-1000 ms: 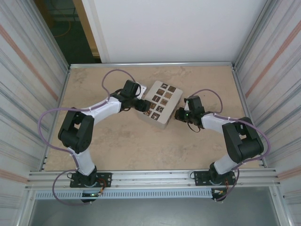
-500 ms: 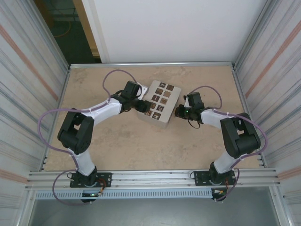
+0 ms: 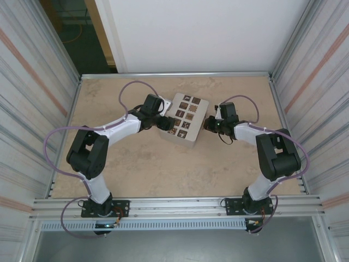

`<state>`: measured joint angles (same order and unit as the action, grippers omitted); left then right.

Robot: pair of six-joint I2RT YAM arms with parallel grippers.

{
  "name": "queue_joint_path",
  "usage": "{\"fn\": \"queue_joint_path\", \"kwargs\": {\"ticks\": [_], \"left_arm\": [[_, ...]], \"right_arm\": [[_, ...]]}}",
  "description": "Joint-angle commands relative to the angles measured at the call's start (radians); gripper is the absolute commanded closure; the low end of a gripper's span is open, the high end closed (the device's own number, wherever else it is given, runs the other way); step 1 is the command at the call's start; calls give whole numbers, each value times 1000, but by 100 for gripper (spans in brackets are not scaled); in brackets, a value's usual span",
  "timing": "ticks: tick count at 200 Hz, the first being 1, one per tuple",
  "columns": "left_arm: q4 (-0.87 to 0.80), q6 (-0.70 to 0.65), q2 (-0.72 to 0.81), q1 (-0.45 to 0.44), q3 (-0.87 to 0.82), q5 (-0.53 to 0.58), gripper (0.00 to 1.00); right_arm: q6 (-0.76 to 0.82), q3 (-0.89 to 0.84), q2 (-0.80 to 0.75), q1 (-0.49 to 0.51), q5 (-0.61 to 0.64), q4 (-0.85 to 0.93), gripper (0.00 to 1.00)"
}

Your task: Unlock the padlock with the key

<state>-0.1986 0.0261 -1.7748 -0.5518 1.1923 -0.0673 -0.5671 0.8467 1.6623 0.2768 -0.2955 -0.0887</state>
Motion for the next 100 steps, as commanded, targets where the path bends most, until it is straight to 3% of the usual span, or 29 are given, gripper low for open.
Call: {"fn": "queue_joint_path", "kwargs": {"ticks": [1,54,100], "left_arm": [[-145,-7,-8,5,-59,3,27],[-165,11,12,70,-64,7,27],[-180,-8,-20,154,-11,-50,26]], "right_arm": [[18,22,7,-16,4,-20,100],[61,-20,-73,-35,96,49,100],[123,-64,-199,-45,72,150,100]]}}
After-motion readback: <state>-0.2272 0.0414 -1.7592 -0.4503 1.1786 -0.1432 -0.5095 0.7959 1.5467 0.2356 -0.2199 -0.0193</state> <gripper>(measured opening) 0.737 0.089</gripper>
